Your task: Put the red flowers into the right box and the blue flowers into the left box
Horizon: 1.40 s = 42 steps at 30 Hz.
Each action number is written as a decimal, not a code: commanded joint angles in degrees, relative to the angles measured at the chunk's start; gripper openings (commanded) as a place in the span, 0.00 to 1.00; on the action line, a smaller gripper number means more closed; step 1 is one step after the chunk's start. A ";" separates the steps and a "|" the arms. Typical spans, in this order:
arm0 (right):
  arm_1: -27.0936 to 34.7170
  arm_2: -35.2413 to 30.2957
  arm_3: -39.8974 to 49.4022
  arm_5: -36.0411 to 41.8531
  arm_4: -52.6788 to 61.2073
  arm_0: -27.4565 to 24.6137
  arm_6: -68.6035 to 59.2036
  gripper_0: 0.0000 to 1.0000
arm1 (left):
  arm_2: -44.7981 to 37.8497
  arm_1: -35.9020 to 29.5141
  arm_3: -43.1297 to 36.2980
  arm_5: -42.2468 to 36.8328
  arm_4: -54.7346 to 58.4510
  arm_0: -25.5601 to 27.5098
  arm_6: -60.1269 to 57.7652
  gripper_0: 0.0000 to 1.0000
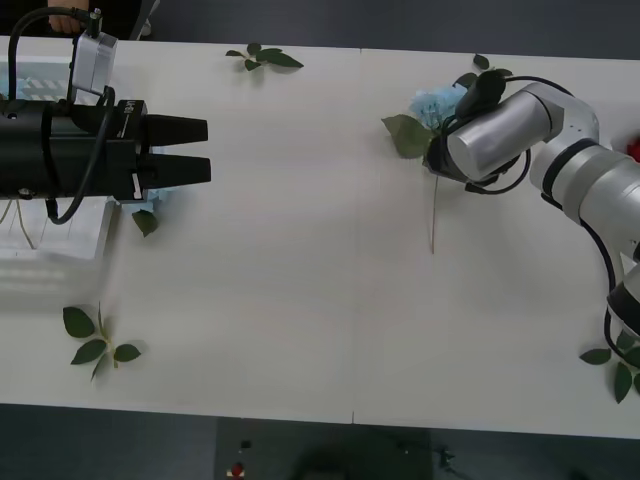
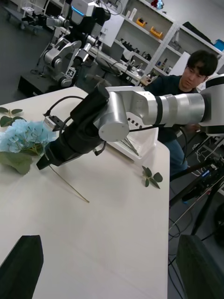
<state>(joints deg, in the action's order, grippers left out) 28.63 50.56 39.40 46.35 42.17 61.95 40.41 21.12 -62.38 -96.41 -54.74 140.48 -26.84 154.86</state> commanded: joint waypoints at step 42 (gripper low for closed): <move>7.85 -4.77 12.46 -5.57 14.78 -1.31 8.54 0.00 | -1.00 -1.52 -0.62 -0.20 0.76 0.38 0.14 0.83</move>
<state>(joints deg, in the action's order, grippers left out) 32.57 50.85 46.46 40.84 56.33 61.41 41.68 21.12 -62.38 -96.41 -54.74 140.48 -26.84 154.86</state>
